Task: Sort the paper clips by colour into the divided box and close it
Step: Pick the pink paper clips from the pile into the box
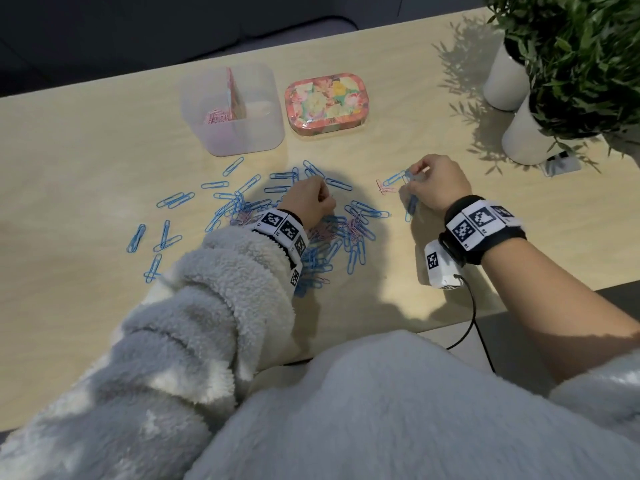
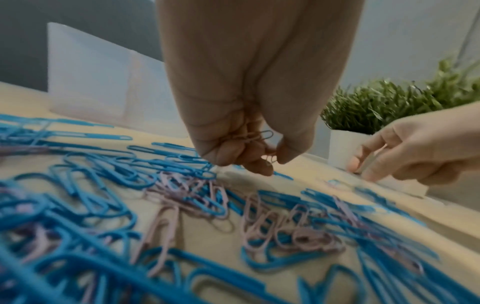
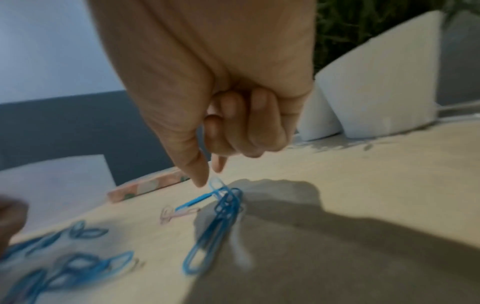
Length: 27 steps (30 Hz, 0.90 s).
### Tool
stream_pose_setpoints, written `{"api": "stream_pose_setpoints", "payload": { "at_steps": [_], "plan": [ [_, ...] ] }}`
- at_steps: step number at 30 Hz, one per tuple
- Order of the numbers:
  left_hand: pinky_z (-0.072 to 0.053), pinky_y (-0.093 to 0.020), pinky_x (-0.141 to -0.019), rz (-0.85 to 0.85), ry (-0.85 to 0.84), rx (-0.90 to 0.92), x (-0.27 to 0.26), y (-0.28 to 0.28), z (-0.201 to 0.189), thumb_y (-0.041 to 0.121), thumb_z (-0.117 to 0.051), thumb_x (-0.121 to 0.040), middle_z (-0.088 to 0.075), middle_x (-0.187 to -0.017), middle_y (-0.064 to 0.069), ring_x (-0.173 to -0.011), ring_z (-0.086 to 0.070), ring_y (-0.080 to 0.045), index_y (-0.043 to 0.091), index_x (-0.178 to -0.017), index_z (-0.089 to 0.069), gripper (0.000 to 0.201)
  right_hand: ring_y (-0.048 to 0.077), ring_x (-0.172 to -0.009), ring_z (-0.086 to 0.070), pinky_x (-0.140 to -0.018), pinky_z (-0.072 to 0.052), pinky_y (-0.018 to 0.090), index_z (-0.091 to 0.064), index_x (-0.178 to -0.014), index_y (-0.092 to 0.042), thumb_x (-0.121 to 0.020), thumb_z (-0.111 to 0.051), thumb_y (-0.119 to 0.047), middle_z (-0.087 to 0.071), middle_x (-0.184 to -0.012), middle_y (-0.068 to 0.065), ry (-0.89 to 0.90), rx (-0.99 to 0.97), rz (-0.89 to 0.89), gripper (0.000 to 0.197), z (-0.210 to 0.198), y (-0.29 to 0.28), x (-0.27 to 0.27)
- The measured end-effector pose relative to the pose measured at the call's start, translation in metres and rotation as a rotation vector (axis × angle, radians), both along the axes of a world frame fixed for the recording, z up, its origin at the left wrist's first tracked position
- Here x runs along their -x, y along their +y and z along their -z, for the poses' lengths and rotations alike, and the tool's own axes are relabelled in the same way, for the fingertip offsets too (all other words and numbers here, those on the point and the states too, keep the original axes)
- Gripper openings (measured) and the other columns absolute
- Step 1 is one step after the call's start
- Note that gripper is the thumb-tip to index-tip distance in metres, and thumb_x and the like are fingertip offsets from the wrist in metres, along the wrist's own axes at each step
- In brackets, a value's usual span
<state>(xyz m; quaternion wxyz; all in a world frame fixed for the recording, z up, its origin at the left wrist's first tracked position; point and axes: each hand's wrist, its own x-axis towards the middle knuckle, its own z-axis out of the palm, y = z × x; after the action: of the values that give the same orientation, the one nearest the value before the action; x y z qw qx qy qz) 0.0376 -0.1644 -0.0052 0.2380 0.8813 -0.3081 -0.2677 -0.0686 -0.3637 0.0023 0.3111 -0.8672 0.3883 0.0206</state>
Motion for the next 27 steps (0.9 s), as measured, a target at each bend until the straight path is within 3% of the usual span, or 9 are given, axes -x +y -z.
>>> {"api": "stream_pose_setpoints", "payload": {
  "at_steps": [4, 7, 9, 12, 14, 18, 22, 24, 27],
  "plan": [
    [-0.041, -0.024, -0.069, -0.141, 0.096, 0.121, -0.007, 0.003, -0.008, 0.01, -0.048, -0.091, -0.052, -0.086, -0.003, -0.083, -0.049, -0.019, 0.008, -0.092, -0.051, 0.004, 0.03, -0.087, -0.06, -0.069, -0.039, 0.028, -0.064, -0.083, -0.016, -0.075, -0.063, -0.028, -0.065, -0.086, 0.004, 0.044, 0.071, -0.097, 0.014, 0.002, 0.026, -0.004],
    [-0.037, -0.006, -0.044, -0.251, 0.2, 0.188, -0.014, 0.008, -0.013, 0.005, -0.041, -0.094, -0.051, -0.079, -0.002, -0.063, -0.049, -0.013, 0.0, -0.111, -0.057, 0.024, 0.032, -0.089, -0.061, -0.069, -0.038, 0.029, -0.063, -0.086, -0.012, -0.08, -0.063, -0.033, -0.066, -0.091, 0.01, 0.079, 0.132, -0.126, 0.022, 0.008, 0.039, -0.008],
    [-0.033, -0.007, -0.041, -0.283, 0.159, 0.199, -0.022, 0.016, -0.017, 0.004, -0.037, -0.092, -0.051, -0.073, 0.001, -0.056, -0.044, -0.011, -0.002, -0.111, -0.059, 0.03, 0.034, -0.092, -0.061, -0.07, -0.039, 0.03, -0.064, -0.088, -0.008, -0.085, -0.059, -0.026, -0.067, -0.096, 0.014, 0.103, 0.136, -0.148, 0.019, 0.008, 0.043, -0.012],
    [-0.041, -0.014, -0.059, -0.357, 0.074, 0.226, -0.042, 0.033, -0.028, 0.007, -0.038, -0.092, -0.061, -0.088, -0.006, -0.076, -0.056, -0.019, 0.001, -0.106, -0.061, 0.028, 0.037, -0.089, -0.062, -0.071, -0.043, 0.031, -0.066, -0.081, -0.006, -0.083, -0.053, -0.016, -0.068, -0.095, 0.019, 0.16, 0.146, -0.229, 0.016, 0.005, 0.048, -0.02],
    [-0.045, -0.015, -0.057, -0.415, 0.04, 0.232, -0.06, 0.046, -0.038, 0.008, -0.036, -0.093, -0.062, -0.091, -0.008, -0.081, -0.058, -0.021, 0.008, -0.102, -0.057, 0.024, 0.038, -0.089, -0.062, -0.07, -0.041, 0.031, -0.065, -0.08, -0.007, -0.082, -0.053, -0.015, -0.067, -0.093, 0.02, 0.195, 0.139, -0.299, 0.014, 0.003, 0.049, -0.023],
    [-0.043, -0.032, -0.091, -0.46, -0.213, 0.158, -0.103, 0.064, -0.057, 0.008, -0.036, -0.093, -0.061, -0.119, -0.02, -0.11, -0.056, -0.032, 0.003, -0.113, -0.059, 0.031, 0.029, -0.08, -0.054, -0.066, -0.034, 0.026, -0.054, -0.075, -0.008, -0.082, -0.058, -0.013, -0.056, -0.078, 0.014, 0.111, -0.026, -0.343, 0.009, -0.004, 0.052, -0.034],
    [-0.045, -0.035, -0.096, -0.486, -0.232, 0.098, -0.14, 0.065, -0.064, 0.006, -0.036, -0.094, -0.06, -0.123, -0.017, -0.114, -0.057, -0.031, 0.006, -0.115, -0.059, 0.032, 0.022, -0.074, -0.045, -0.054, -0.032, 0.02, -0.05, -0.075, -0.009, -0.084, -0.058, -0.008, -0.049, -0.065, 0.004, -0.022, -0.065, -0.372, 0.013, -0.022, 0.063, -0.059],
    [-0.046, -0.037, -0.099, -0.493, -0.204, 0.064, -0.152, 0.062, -0.066, 0.005, -0.035, -0.094, -0.058, -0.126, -0.017, -0.115, -0.057, -0.032, 0.007, -0.12, -0.056, 0.033, 0.021, -0.071, -0.048, -0.06, -0.034, 0.021, -0.054, -0.082, -0.008, -0.085, -0.056, -0.006, -0.054, -0.075, 0.007, -0.081, -0.117, -0.395, 0.004, -0.032, 0.071, -0.077],
    [-0.04, -0.037, -0.104, -0.436, -0.166, -0.031, -0.162, 0.061, -0.068, 0.005, -0.035, -0.095, -0.051, -0.134, -0.02, -0.124, -0.049, -0.034, 0.007, -0.127, -0.051, 0.035, 0.009, -0.055, -0.046, -0.046, -0.037, 0.008, -0.056, -0.1, -0.01, -0.089, -0.051, -0.008, -0.054, -0.07, 0.002, -0.126, -0.204, -0.43, 0.012, -0.046, 0.085, -0.108]
  ]
}}
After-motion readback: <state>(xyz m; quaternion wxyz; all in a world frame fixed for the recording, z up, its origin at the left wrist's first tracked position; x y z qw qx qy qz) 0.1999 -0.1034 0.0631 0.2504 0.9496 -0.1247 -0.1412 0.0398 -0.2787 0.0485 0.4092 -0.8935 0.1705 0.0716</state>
